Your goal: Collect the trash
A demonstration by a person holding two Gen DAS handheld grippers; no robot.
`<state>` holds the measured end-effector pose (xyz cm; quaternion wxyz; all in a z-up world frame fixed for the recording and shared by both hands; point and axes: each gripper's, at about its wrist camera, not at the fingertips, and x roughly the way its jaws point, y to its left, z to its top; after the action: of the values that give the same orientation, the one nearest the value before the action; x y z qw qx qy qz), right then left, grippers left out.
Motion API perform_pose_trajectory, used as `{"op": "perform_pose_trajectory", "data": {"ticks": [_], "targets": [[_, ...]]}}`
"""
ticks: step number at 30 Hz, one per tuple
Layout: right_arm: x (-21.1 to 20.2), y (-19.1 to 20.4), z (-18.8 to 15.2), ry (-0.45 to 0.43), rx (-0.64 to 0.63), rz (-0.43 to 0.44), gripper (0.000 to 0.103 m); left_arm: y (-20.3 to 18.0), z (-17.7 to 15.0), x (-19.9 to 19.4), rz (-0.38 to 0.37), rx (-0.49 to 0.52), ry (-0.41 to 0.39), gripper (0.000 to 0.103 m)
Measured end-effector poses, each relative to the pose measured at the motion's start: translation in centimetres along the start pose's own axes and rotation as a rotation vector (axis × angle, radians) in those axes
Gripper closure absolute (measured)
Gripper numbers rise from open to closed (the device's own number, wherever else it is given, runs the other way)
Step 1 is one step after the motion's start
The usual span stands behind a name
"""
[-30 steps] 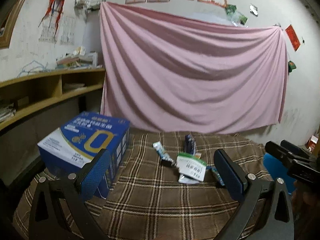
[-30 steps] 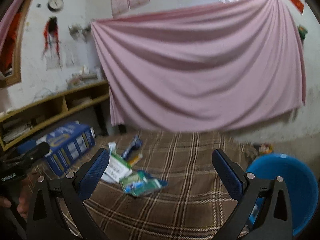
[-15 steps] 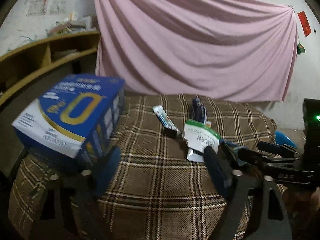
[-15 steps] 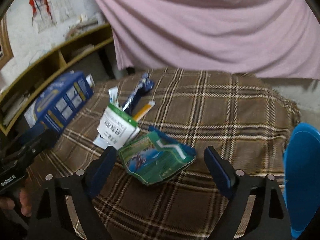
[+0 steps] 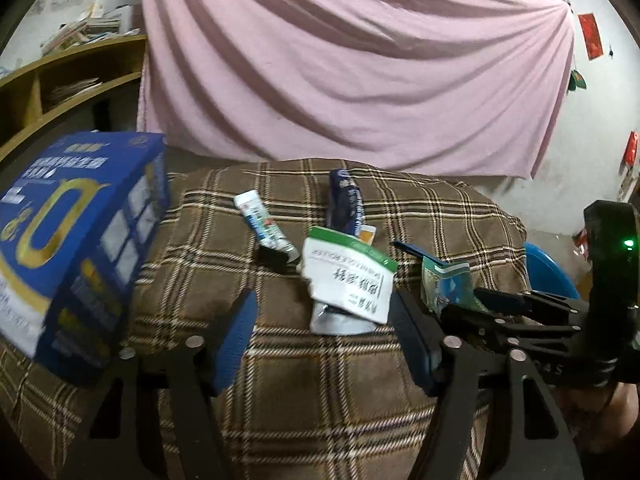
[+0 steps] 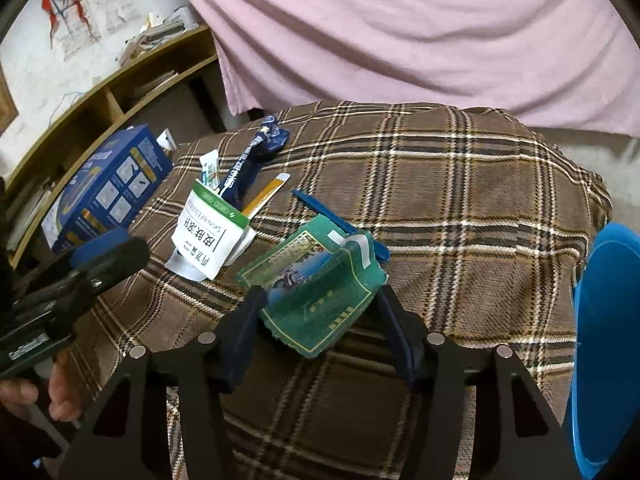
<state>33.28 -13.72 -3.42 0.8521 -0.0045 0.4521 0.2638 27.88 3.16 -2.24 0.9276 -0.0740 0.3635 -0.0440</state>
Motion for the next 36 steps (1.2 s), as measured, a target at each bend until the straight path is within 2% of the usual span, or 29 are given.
{"op": "perform_pose_trajectory", "data": {"ticks": [2, 11, 17, 23, 25, 26, 36], "targets": [[-0.1, -0.3, 0.1, -0.003, 0.008, 0.001, 0.055, -0.4, 0.4, 0.9, 0.001, 0.015, 0.020, 0.045], [-0.7, -2.1, -0.1, -0.016, 0.075, 0.059, 0.056, -1.4, 1.7, 4.1, 0.005, 0.045, 0.080, 0.045], [-0.5, -2.1, 0.0, -0.012, 0.085, 0.069, 0.056, -2.5, 1.8, 5.6, 0.046, 0.107, 0.112, 0.045], [-0.8, -2.3, -0.1, -0.014, 0.095, 0.075, 0.056, -2.4, 1.6, 6.4, 0.044, 0.107, 0.135, 0.045], [-0.7, -2.4, -0.1, -0.014, 0.095, 0.076, 0.056, -2.2, 1.5, 6.7, 0.046, 0.104, 0.140, 0.049], [-0.8, -2.4, -0.1, -0.014, 0.095, 0.076, 0.056, -2.5, 1.4, 6.6, 0.043, 0.103, 0.140, 0.058], [-0.7, -2.5, 0.0, -0.012, 0.093, 0.076, 0.056, -1.7, 1.2, 4.3, 0.053, 0.051, 0.036, 0.077]]}}
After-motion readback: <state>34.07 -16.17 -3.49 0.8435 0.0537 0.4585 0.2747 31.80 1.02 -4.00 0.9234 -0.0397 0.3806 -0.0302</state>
